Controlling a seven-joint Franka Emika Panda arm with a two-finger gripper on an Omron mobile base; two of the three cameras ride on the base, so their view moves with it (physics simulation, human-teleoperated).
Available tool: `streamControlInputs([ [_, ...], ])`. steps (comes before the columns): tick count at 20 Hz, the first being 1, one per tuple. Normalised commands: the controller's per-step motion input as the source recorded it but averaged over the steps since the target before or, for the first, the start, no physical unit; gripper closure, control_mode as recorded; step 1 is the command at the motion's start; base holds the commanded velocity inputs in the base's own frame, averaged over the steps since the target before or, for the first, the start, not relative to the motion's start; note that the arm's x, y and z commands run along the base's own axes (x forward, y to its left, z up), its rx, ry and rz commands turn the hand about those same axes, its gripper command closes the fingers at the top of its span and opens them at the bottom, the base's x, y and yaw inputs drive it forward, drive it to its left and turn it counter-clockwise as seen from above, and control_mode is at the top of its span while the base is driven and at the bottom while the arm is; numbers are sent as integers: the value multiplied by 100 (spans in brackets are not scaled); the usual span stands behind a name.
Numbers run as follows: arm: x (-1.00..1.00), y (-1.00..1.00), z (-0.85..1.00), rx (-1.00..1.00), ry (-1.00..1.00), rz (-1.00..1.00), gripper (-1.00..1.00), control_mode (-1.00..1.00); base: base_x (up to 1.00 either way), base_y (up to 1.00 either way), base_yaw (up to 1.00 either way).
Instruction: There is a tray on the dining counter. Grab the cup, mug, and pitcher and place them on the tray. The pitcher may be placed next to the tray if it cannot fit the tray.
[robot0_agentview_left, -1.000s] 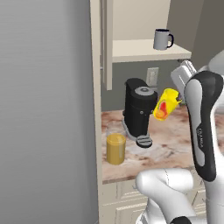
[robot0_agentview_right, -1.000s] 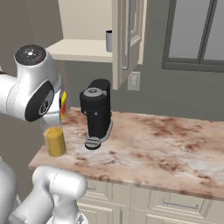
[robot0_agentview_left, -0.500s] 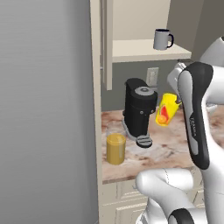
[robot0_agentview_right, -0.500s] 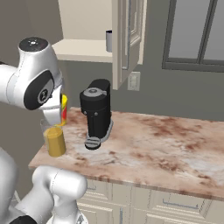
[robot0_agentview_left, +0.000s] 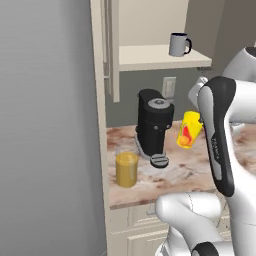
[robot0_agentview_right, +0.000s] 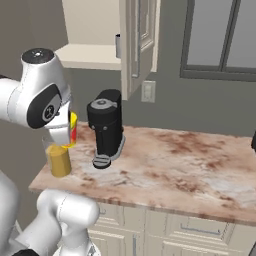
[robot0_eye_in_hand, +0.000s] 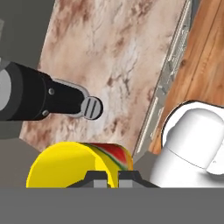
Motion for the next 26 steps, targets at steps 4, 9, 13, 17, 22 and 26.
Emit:
streamControlInputs([
  [4,0,0,0,0,0,0,100,100,-51,-83,-31],
  [9,0,0,0,0,0,0,100,100,-48,-86,-50],
  [13,0,0,0,0,0,0,100,100,-43,-83,-71],
  [17,0,0,0,0,0,0,100,100,-34,-76,-88],
  [22,0,0,0,0,0,0,100,100,-22,-51,-98],
  [26,0,0,0,0,0,0,100,100,-17,-38,-100],
])
